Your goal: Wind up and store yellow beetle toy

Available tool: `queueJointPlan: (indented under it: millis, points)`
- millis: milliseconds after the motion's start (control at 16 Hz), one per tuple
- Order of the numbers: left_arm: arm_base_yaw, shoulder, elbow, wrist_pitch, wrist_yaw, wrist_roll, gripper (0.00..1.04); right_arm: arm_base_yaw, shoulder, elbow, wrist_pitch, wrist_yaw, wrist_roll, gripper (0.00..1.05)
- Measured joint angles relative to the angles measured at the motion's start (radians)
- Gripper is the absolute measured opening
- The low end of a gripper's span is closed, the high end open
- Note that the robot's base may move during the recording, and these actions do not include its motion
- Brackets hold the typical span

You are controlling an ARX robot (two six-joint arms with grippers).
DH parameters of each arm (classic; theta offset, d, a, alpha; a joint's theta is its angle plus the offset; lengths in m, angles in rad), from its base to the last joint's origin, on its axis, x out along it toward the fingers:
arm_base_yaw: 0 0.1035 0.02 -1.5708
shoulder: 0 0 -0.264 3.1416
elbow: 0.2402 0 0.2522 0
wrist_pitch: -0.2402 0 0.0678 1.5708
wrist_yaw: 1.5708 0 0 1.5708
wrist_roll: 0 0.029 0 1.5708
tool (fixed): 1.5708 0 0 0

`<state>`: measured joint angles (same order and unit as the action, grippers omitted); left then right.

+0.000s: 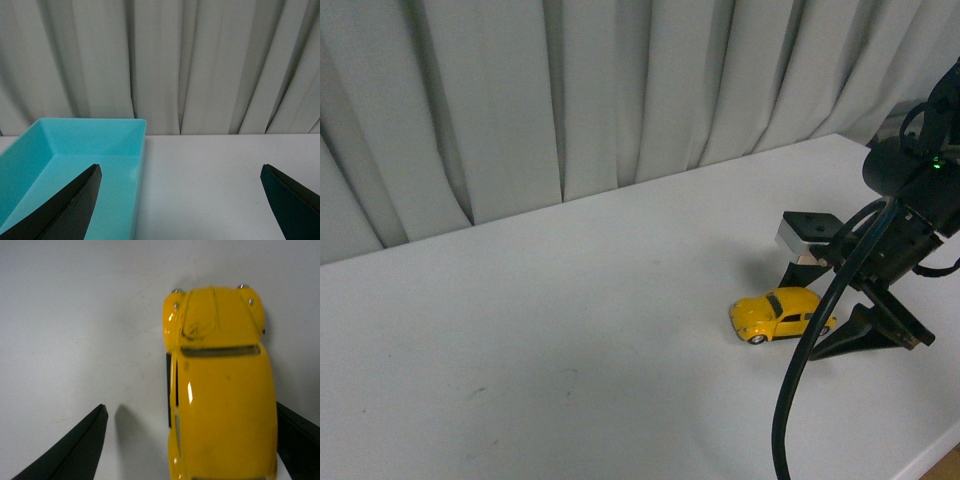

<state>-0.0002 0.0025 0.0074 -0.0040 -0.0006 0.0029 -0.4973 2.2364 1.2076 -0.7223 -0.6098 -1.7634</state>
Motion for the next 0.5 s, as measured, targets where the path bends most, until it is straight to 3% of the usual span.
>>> queueJointPlan:
  millis: [63,501]
  points:
    - [0.000,0.000,0.000,0.000,0.000,0.000,0.98,0.000,0.000,0.000,-0.011,0.000,-0.004,0.99]
    - [0.000,0.000,0.000,0.000,0.000,0.000,0.98,0.008,0.000,0.005,-0.014,0.004,-0.011,0.98]
